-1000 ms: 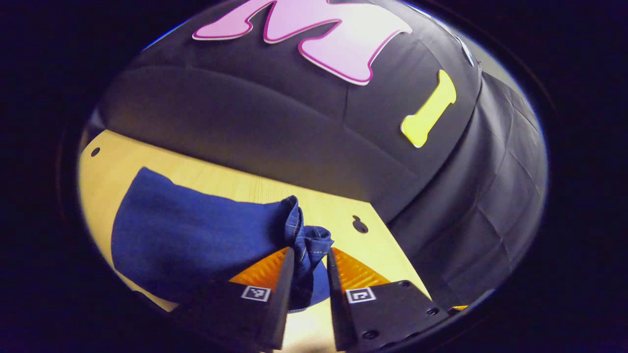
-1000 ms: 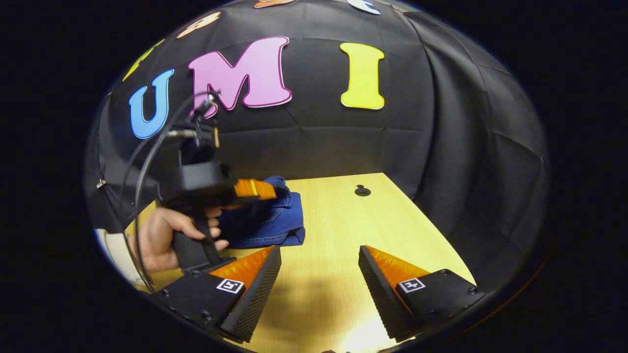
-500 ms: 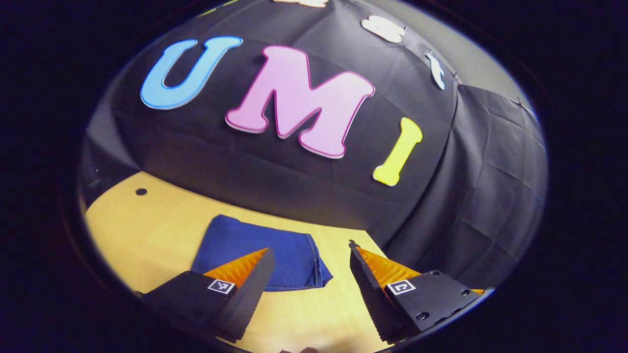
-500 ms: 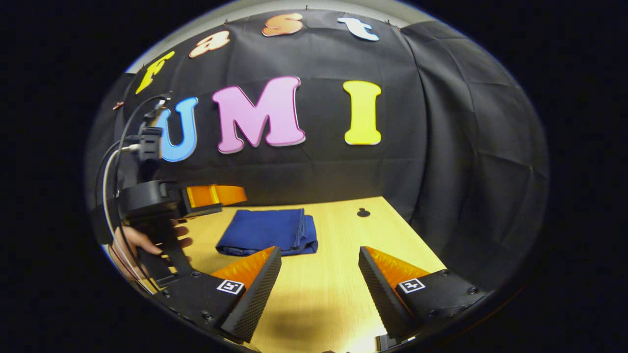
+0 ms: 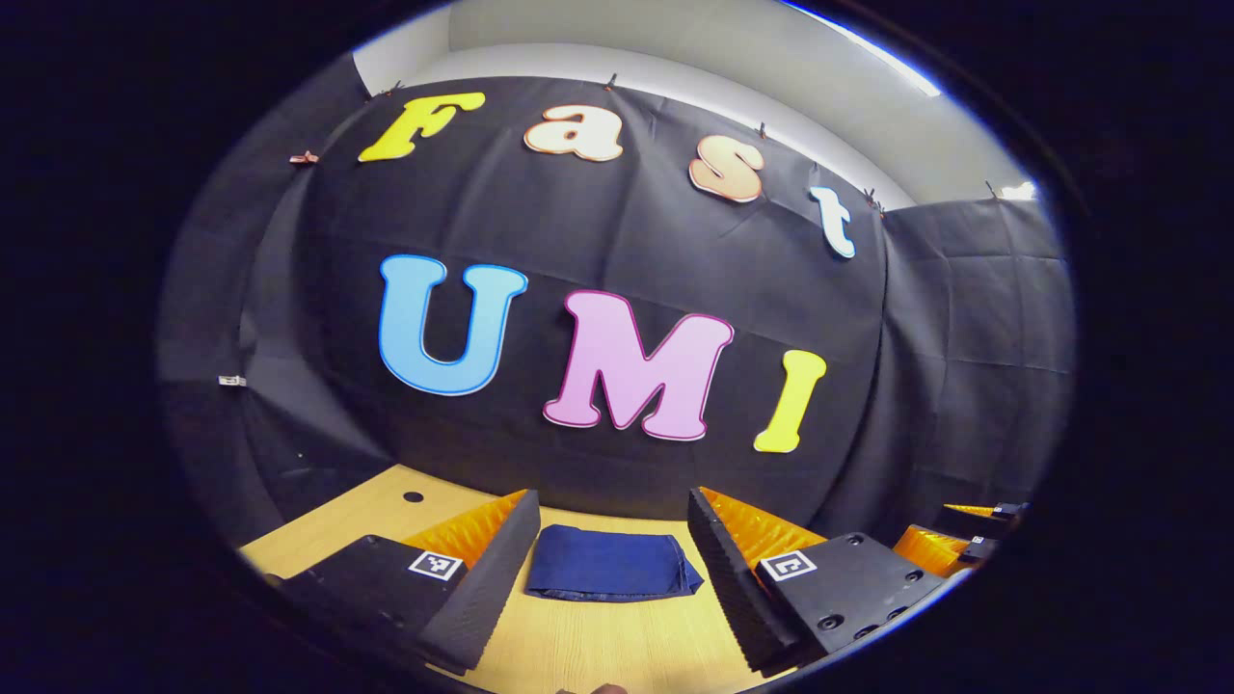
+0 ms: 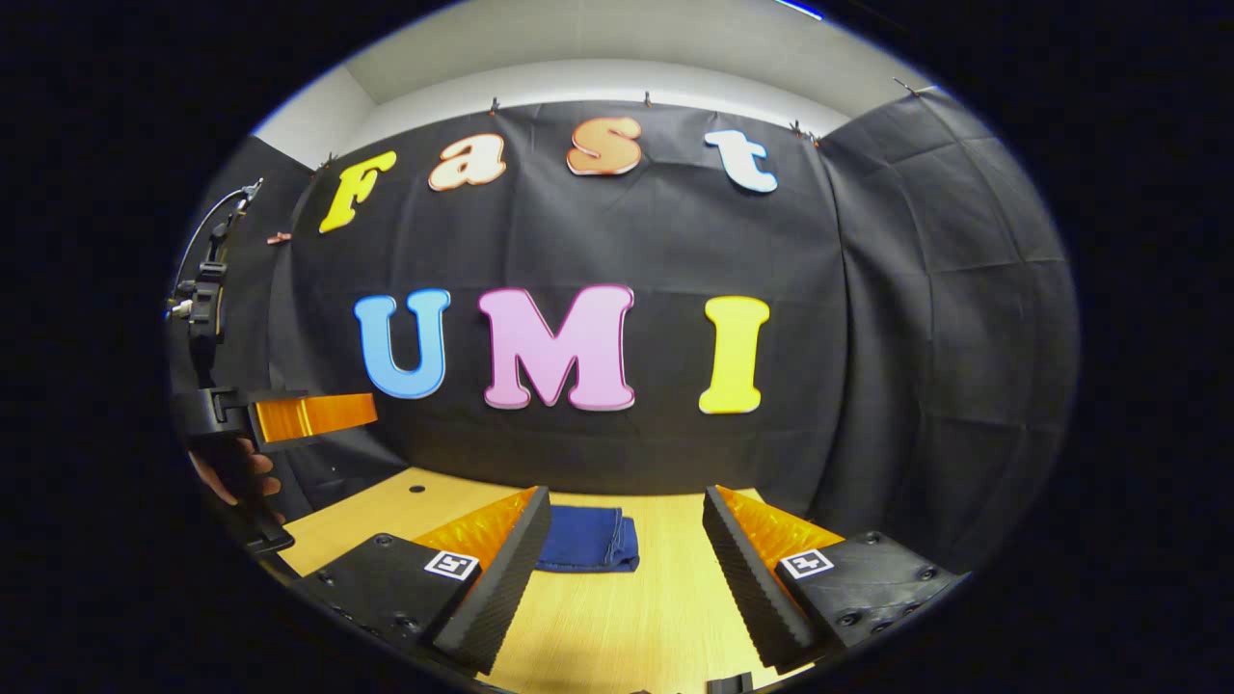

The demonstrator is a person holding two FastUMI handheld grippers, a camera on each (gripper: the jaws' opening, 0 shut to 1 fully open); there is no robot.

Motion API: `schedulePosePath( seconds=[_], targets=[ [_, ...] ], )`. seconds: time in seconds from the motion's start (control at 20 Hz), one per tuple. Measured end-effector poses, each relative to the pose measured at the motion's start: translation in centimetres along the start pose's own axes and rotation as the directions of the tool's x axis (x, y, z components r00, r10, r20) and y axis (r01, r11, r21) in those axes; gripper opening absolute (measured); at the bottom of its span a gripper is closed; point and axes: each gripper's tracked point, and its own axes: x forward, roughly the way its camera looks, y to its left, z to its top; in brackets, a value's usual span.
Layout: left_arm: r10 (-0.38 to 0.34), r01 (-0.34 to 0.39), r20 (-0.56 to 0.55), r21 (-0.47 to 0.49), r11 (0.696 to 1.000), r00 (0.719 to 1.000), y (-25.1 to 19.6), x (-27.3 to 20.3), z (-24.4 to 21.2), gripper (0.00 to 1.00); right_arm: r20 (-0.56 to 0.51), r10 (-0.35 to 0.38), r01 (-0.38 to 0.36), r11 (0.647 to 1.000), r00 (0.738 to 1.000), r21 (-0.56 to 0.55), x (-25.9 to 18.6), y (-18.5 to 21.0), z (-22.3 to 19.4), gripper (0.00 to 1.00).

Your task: Grasp the waist and the cuffs of the jeans and fold them to make the two legs overlap; first hold the waist and fold one-third of the jeans toward the cuffs, then hold the cuffs and fold the remaining one-third in the same direction to finish folding.

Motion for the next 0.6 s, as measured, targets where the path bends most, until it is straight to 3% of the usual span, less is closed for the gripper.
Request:
schedulePosePath(
  seconds=[0.05, 0.15, 0.3, 0.5, 0.6],
  targets=[
    [0.039, -0.039, 0.006, 0.0, 0.999, 0.999, 0.7, -1.1, 0.6, 0.92, -0.005, 0.024, -0.023, 0.999, 1.0, 0.025, -0.6, 0.4, 0.5, 0.96],
    [0.077, -0.077, 0.01, 0.023, 0.997, 0.997, 1.3, -3.5, 0.7, 0.96, -0.016, 0.076, -0.075, 0.995, 0.997, 0.059, -1.3, 0.9, 0.8, 0.97],
    [0.134, -0.132, -0.025, 0.082, 0.988, 0.991, 3.1, -6.1, -1.4, 0.96, 0.067, 0.079, -0.081, 0.996, 0.995, 0.04, -1.1, 0.0, 2.0, 0.97],
    [0.089, -0.084, -0.05, 0.091, 0.992, 0.995, 2.6, -6.6, -2.2, 0.96, 0.042, 0.052, -0.053, 0.998, 0.998, 0.022, -1.2, 0.6, 0.7, 1.0],
    [0.058, -0.053, -0.055, 0.08, 0.995, 0.997, 2.8, -6.4, -2.1, 0.96, 0.013, 0.033, -0.034, 0.999, 0.999, 0.038, -1.9, 1.3, -0.5, 0.97]
  ],
)
